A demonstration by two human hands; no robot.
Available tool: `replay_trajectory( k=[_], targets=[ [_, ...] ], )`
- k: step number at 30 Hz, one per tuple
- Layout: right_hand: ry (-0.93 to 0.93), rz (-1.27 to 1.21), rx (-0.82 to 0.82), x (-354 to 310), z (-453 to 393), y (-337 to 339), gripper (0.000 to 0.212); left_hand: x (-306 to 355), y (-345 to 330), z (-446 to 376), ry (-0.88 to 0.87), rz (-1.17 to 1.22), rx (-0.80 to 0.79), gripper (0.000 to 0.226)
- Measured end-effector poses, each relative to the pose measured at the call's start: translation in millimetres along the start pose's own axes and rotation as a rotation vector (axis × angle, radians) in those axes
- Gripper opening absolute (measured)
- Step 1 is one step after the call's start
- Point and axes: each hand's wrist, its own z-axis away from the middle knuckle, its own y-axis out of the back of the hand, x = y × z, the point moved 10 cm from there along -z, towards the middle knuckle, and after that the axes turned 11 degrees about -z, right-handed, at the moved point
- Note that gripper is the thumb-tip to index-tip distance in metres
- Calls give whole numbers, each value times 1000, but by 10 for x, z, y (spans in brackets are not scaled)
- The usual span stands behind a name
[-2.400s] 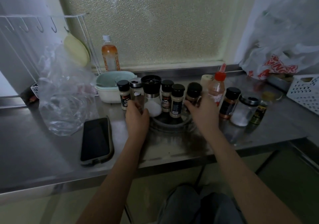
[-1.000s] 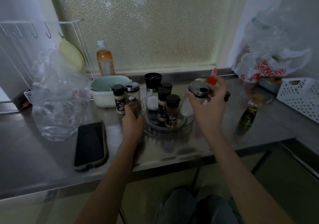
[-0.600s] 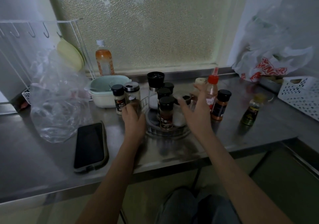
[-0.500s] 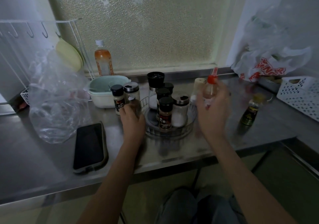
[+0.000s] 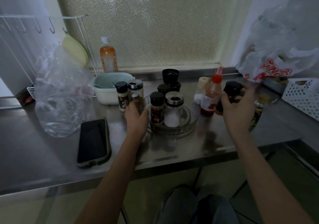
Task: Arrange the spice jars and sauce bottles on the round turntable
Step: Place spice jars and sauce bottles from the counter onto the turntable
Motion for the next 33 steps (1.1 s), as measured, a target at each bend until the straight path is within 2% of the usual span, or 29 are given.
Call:
replay_trajectory(
  k=[3,7,11,14,16,18,20,22,24,26,30,33],
  targets=[
    [57,-72,-138,-354,106,-244,41,4,89,17,-17,-68,87,25],
    [52,-70,-405,-287,389,-820,39,-38,84,19,-9,-26,66,22],
    [-17,-67,-453,-60,560,-1010,40,-34,57,39,10,58,25,19],
    [-22,-109,-507,-65,555,-1049,44,0,6,33,-7,80,-5,32],
    [-22,-119,-438,-70,439,-926,45,8,53,29,-49,23,56,31],
    [17,-92,-238,-45,216,-653,41,-2,149,47,-68,-79,146,21],
    [-8,-34,-74,91,-19,-443,50,-20,198,65,-50,-100,178,17],
    [-112,54,-64,392,-235,-443,67,-20,161,83,-24,-101,133,19],
    [-242,119,-149,674,-332,-574,79,9,136,97,-37,-119,109,16],
    [-308,123,-229,857,-345,-708,76,-7,119,85,-26,-98,90,13],
    [-265,95,-228,855,-288,-740,53,-124,6,-12,13,-76,6,11],
    [-97,-28,-42,486,-243,-459,51,-160,-18,-44,23,-7,-3,6]
  ],
)
